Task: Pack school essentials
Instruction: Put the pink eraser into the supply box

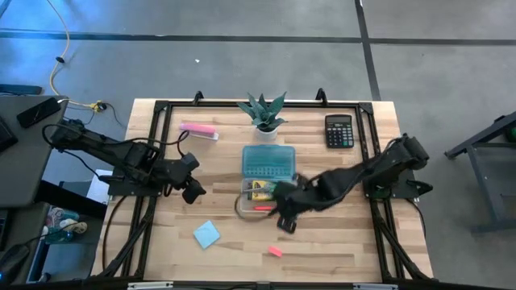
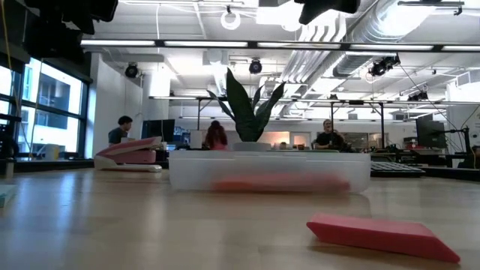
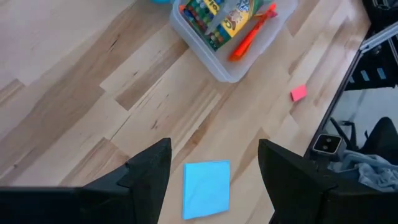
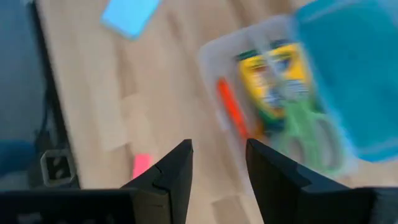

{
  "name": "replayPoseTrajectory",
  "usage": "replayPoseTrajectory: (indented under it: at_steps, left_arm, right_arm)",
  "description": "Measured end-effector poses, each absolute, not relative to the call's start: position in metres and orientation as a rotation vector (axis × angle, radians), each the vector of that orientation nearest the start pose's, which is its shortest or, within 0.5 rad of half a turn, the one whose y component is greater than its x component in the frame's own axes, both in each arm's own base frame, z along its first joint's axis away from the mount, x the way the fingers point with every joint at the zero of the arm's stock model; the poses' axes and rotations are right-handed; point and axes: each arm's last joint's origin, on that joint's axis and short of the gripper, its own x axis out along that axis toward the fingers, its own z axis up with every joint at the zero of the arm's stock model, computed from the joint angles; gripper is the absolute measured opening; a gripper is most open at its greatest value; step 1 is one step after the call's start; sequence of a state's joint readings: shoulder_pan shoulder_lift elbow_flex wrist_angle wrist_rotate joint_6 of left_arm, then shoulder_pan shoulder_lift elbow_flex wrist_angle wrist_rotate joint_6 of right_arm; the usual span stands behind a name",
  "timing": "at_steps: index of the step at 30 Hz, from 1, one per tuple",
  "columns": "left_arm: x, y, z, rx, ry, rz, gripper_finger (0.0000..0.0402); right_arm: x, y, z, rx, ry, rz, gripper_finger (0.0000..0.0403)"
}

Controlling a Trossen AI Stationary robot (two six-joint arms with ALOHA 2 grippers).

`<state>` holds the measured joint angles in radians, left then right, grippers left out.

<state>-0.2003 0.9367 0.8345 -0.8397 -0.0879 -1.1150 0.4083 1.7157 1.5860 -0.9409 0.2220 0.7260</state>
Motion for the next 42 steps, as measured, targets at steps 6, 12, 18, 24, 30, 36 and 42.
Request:
replayPoseTrajectory:
  at_steps: [6,12,18,24,30,36,42]
  left_arm:
    - [0.167,-0.031,0.273,-0.846,0.884,0.399,0.0229]
    - [0.167,-0.031,0.273,-0.816,0.889,0.384,0.0229]
    - [0.167,-0.031,0.273,-0.796,0.891,0.373,0.0229]
    - [0.167,-0.031,0.273,-0.769,0.896,0.359,0.0229]
    - [0.167,-0.031,0.273,-0.744,0.898,0.349,0.0229]
    - [0.167,-0.031,0.273,-0.729,0.888,0.360,0.0229]
    - [0.167,-0.030,0.273,-0.727,0.885,0.365,0.0229]
  right_arm:
    - [0.343,0.173,0.284,0.202,0.978,-0.066,0.0140]
    - [0.357,0.186,0.253,0.203,1.013,-0.083,0.0140]
    - [0.362,0.207,0.220,0.344,1.099,-0.103,0.0140]
    - [0.355,0.227,0.204,0.420,1.141,-0.143,0.0140]
    - [0.357,0.239,0.184,0.448,1.169,-0.165,0.0140]
    - [0.360,0.244,0.169,0.448,1.184,-0.158,0.0140]
    - [0.366,0.249,0.158,0.440,1.165,-0.121,0.0140]
